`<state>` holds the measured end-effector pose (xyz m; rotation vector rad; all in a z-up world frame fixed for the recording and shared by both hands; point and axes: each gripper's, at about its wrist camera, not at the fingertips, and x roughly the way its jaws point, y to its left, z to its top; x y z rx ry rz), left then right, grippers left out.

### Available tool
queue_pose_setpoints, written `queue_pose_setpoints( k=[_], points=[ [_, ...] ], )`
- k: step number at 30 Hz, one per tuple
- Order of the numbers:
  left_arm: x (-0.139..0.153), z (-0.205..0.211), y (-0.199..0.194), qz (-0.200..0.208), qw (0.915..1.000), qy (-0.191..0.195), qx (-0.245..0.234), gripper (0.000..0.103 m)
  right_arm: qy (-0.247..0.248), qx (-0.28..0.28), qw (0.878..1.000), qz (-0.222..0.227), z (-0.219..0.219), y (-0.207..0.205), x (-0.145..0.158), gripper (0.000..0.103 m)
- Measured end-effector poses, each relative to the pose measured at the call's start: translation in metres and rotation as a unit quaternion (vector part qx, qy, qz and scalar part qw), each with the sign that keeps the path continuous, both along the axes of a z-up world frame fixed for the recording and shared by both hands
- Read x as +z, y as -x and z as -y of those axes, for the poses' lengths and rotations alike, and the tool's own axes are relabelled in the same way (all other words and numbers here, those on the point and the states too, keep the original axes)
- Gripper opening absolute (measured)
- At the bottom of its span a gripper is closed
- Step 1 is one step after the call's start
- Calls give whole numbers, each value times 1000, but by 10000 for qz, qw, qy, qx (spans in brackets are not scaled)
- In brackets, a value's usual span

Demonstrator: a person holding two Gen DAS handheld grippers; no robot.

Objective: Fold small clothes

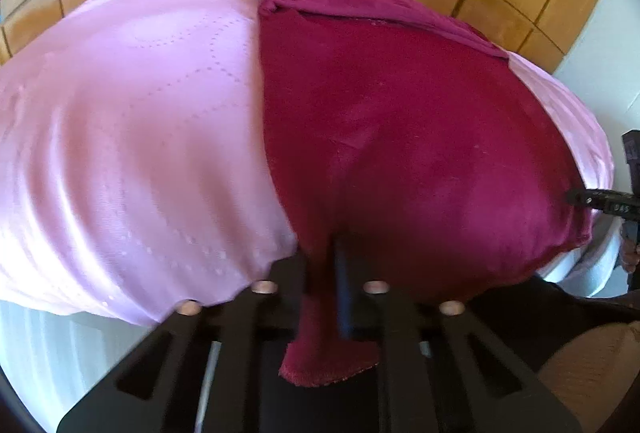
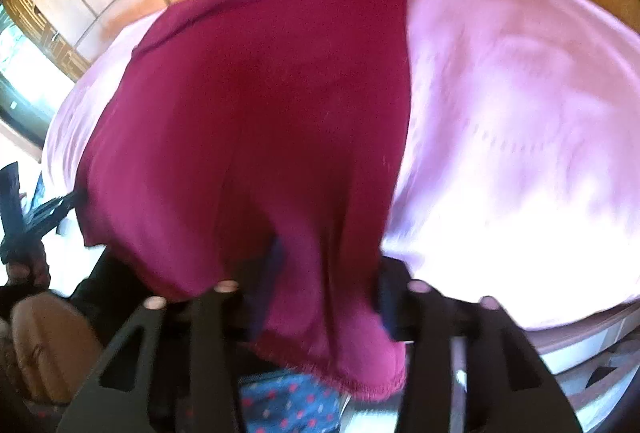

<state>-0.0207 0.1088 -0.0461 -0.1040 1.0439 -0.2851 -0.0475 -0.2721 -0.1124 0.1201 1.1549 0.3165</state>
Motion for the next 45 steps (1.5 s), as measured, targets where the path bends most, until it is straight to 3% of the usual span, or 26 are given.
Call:
queue_pose_setpoints(
  k=[2, 6, 9, 12, 17, 22, 23, 25, 26, 27, 28, 29, 30, 32, 39, 41, 45],
  points=[
    [10, -7, -4, 22, 9989, 463, -9, 6, -171, 60, 9998, 23, 0, -5, 8, 12],
    [33, -31, -23, 150, 9859, 1655, 179, 6, -928, -192, 9949, 351, 6, -33, 31, 11],
    [41, -43, -49, 251, 9754, 2146, 432, 6, -1418, -532, 9869, 556, 15, -61, 41, 10],
    [39, -48, -82, 253, 9691, 2375, 625, 6, -1504, -748, 9833, 698, 19, -94, 47, 10],
    [31, -43, -136, 157, 9679, 2360, 854, 5, -1476, -1070, 9814, 607, 23, -145, 39, 10],
    [29, -58, -185, -5, 9614, 2438, 1273, 5, -1623, -1350, 9758, 573, 30, -177, 37, 13],
    [27, -62, -194, -47, 9578, 2526, 1370, 5, -1652, -1384, 9747, 592, 38, -179, 38, 16],
    [23, -72, -205, -116, 9527, 2548, 1653, 7, -1984, -1489, 9665, 654, 44, -190, 40, 43],
    [21, -76, -208, -139, 9513, 2554, 1718, 11, -2051, -1556, 9634, 741, 44, -192, 41, 64],
    [20, -80, -209, -126, 9495, 2545, 1829, 26, -2116, -1647, 9595, 867, 46, -193, 43, 76],
    [19, -87, -208, -110, 9459, 2544, 2009, 54, -2191, -1739, 9555, 936, 49, -195, 46, 83],
    [18, -94, -205, -76, 9410, 2571, 2198, 64, -2282, -1815, 9516, 977, 53, -195, 47, 93],
    [18, -101, -198, 21, 9361, 2625, 2339, 67, -2346, -1872, 9486, 1002, 55, -197, 47, 93],
    [17, -108, -191, 43, 9388, 2559, 2306, 67, -2386, -1947, 9459, 1025, 59, -195, 45, 93],
    [8, -112, -134, 156, 9634, 1884, 1902, 67, -2531, -2416, 9319, 957, 99, -138, 33, 97],
    [8, -104, -117, 213, 9745, 1488, 1667, 67, -2386, -2424, 9351, 1000, 105, -119, 34, 98],
    [7, -79, -99, 287, 9869, 1117, 1127, 67, -1539, -2065, 9610, 1009, 88, -100, 25, 97]
  ],
)
